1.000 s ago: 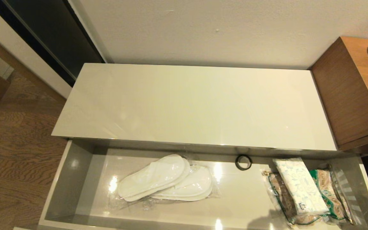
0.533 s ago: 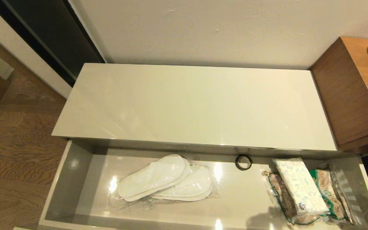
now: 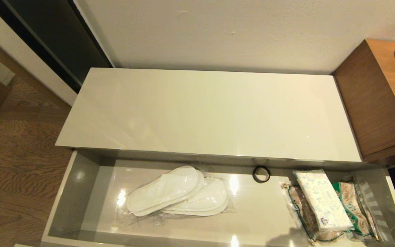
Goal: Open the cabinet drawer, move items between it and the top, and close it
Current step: Take out the tissue from the drawer
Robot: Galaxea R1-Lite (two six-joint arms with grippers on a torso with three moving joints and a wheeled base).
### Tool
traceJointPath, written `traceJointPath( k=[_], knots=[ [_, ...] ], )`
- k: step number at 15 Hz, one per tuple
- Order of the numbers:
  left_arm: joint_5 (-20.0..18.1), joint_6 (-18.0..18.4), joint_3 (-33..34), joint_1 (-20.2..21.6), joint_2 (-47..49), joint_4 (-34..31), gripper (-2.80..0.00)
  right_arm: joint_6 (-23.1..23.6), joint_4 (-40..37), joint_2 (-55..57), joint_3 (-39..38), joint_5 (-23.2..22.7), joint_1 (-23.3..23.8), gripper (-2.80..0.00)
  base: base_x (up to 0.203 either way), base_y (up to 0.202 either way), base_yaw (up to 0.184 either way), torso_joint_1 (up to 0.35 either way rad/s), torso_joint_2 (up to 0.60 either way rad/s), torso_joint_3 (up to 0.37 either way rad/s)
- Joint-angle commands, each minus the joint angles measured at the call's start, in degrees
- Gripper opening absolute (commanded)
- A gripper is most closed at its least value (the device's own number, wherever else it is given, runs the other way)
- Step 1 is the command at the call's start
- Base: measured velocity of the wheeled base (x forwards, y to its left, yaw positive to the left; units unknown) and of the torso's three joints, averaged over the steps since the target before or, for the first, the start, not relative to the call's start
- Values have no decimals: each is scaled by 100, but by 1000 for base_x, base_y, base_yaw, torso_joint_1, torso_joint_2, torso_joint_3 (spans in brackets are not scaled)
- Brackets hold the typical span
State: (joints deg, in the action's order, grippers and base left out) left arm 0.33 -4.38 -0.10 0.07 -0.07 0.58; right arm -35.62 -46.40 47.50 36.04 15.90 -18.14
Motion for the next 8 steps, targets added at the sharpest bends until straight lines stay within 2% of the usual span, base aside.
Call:
traceJointPath(
  k=[1, 4, 6, 8],
  knots=[
    [3, -2, 1, 1, 7, 3, -280, 66, -516, -687, 137, -8, -57, -280, 0, 0, 0, 0, 0, 0],
    [11, -2, 1, 1, 7, 3, -280, 193, -1755, -1181, 887, -190, 80, -280, 0, 0, 0, 0, 0, 0],
    [2, -2, 1, 1, 7, 3, -280, 324, -2375, -1529, 1154, -326, 440, -280, 0, 0, 0, 0, 0, 0],
    [3, -2, 1, 1, 7, 3, -280, 1038, -2707, -2004, 1197, -658, 1061, -280, 0, 0, 0, 0, 0, 0]
  ],
)
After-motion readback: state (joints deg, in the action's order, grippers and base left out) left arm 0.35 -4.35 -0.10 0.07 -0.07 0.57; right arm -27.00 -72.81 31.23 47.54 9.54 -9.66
